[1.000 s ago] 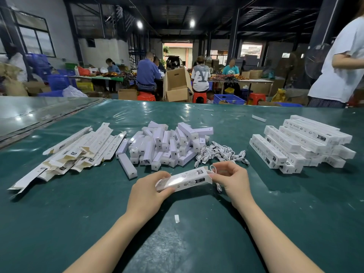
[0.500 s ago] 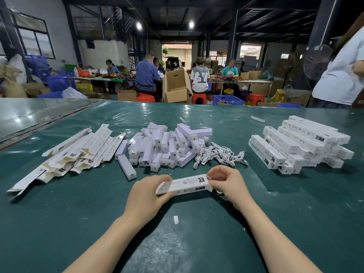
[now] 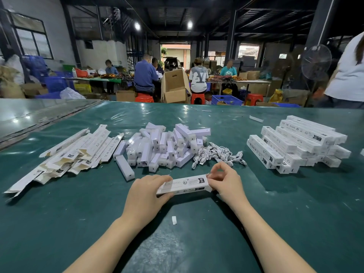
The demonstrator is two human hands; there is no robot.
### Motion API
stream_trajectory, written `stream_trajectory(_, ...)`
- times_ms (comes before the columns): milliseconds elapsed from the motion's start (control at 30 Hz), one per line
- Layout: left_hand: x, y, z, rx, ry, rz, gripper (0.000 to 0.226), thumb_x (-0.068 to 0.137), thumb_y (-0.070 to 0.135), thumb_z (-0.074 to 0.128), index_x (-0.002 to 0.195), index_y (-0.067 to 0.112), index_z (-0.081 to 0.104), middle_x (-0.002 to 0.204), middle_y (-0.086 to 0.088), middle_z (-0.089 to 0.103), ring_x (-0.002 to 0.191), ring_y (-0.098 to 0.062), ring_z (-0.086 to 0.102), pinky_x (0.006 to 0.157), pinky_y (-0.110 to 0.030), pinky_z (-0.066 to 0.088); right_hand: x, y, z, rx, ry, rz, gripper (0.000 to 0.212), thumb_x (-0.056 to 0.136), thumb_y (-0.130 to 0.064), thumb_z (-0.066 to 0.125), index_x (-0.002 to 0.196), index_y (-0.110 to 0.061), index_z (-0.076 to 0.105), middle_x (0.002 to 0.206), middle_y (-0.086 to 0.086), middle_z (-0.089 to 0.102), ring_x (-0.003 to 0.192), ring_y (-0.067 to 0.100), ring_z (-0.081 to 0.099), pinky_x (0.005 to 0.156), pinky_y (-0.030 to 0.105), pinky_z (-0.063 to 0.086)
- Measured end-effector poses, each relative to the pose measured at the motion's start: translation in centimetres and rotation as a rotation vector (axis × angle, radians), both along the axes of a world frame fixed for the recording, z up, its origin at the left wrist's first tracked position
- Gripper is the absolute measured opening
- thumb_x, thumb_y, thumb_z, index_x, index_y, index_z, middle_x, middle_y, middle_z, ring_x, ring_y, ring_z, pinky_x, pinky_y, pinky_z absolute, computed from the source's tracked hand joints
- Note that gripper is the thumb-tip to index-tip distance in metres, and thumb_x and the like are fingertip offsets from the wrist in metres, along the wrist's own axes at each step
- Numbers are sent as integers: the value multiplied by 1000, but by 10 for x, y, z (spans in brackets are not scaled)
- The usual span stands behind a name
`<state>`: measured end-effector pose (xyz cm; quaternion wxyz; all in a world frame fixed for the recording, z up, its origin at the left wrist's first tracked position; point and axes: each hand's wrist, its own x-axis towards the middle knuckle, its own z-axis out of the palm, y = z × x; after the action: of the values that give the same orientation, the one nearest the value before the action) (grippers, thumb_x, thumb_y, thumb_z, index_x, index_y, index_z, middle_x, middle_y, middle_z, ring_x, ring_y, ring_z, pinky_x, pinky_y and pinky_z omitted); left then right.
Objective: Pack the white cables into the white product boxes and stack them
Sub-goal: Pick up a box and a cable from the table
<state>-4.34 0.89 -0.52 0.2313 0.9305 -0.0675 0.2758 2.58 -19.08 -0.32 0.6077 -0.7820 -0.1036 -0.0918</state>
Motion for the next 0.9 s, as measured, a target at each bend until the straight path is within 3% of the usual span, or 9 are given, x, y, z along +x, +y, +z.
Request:
stream_trajectory(133,0,0,0,-26,2,7,33,73,24,77,104,21,68,102,11,68,95,-17,60,80,-29,39,-2,0,0,69,-31,-32,35,70,7,65,71,-16,40,63,-2,64,60,17,59,52,23,44)
stream_trajectory(267,-1,2,-1,-68,11,17,32,73,22,76,105,21,68,104,11,68,97,-16,60,81,-25,38,-2,3,-1,47,10,45,29,75,7,59,73,-19,47,68,-3,72,51,14,49,54,26,43)
stream_trajectory(367,-1,4,-2,-69,19,41,33,75,23,75,106,22,68,105,10,68,99,-15,60,81,-24,37,-1,4,-2,-6,46,117,31,79,10,48,79,-22,51,76,-7,73,56,18,45,57,28,38)
stream_trajectory(467,0,4,-1,-134,22,52,33,75,24,75,107,21,68,105,10,68,99,-14,60,80,-21,37,0,4,-2,67,62,170,35,77,15,48,79,-19,53,87,0,73,71,22,60,69,34,46)
stream_trajectory(533,1,2,-2,-150,31,45,33,76,26,74,108,22,67,107,10,67,100,-13,59,81,-20,37,0,4,-2,60,13,117,37,74,16,50,76,-20,55,83,-2,71,76,16,63,71,24,49)
stream_trajectory(600,1,0,-2,-160,38,42,33,77,27,73,109,22,66,107,11,67,100,-12,59,82,-21,38,0,6,-3,-40,-52,42,39,72,14,51,80,-23,59,76,-6,62,67,11,55,63,15,45)
stream_trajectory(700,1,1,-2,-211,39,52,33,75,24,74,108,22,67,106,10,68,99,-13,60,82,-23,40,5,5,-5,-97,-74,-12,43,74,11,53,104,-19,60,79,-3,50,62,6,46,61,10,40)
stream_trajectory(767,2,3,-2,-227,39,55,34,74,24,75,107,22,68,105,10,68,99,-13,60,83,-23,41,7,4,-5,-108,-89,-26,43,78,8,54,111,-18,60,83,0,49,67,6,46,61,5,36)
stream_trajectory(900,2,3,-2,-236,38,52,33,74,23,76,107,23,68,104,12,68,100,-12,60,83,-23,40,5,6,-5,-135,-110,-14,25,79,2,59,88,-20,67,89,-5,46,80,10,47,62,5,34)
